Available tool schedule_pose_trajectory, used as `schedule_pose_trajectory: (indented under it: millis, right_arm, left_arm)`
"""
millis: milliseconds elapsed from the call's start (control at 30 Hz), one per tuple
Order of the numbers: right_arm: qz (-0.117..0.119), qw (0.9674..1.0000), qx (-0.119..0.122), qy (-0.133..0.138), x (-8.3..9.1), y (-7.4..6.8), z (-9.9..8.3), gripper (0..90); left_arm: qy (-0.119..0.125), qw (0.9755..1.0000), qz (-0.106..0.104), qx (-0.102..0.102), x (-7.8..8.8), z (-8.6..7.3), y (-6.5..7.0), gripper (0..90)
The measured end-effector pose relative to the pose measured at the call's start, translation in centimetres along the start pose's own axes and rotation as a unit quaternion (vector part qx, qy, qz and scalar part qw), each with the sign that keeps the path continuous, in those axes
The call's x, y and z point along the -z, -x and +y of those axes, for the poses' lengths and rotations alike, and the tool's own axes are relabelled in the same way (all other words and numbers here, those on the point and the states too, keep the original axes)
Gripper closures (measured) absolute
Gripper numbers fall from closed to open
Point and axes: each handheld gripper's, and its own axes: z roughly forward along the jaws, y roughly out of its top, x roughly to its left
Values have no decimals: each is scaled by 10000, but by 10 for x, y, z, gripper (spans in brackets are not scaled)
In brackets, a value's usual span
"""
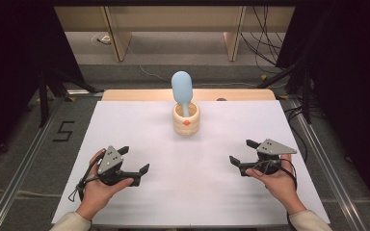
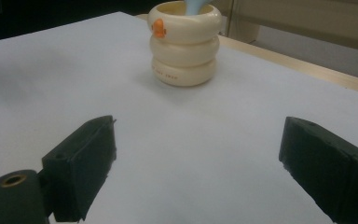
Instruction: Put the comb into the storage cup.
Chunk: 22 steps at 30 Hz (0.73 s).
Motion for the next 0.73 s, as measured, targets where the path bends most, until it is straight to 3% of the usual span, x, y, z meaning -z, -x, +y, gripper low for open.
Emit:
schedule_pose_trajectory:
  millis: [333,467,533,733]
  right_arm:
    - [-38,9999,-84,122,15,-2,-11,118]
    - [-27,9998,-119,146,18,-1,-15,118]
    - [-25,9998,-175,132,17,-1,-16,118]
    - [-34,9998,-154,116,16,-1,-17,120]
  left_arm:
    - [-56,9999,160,-4,5,-4,-5,0]
    - [-82,9999,17,141,3,-5,-5,0]
    - [-130,9999,-27,108,2,-5,-4,0]
    - [-177,9998,6,118,0,-7,-5,0]
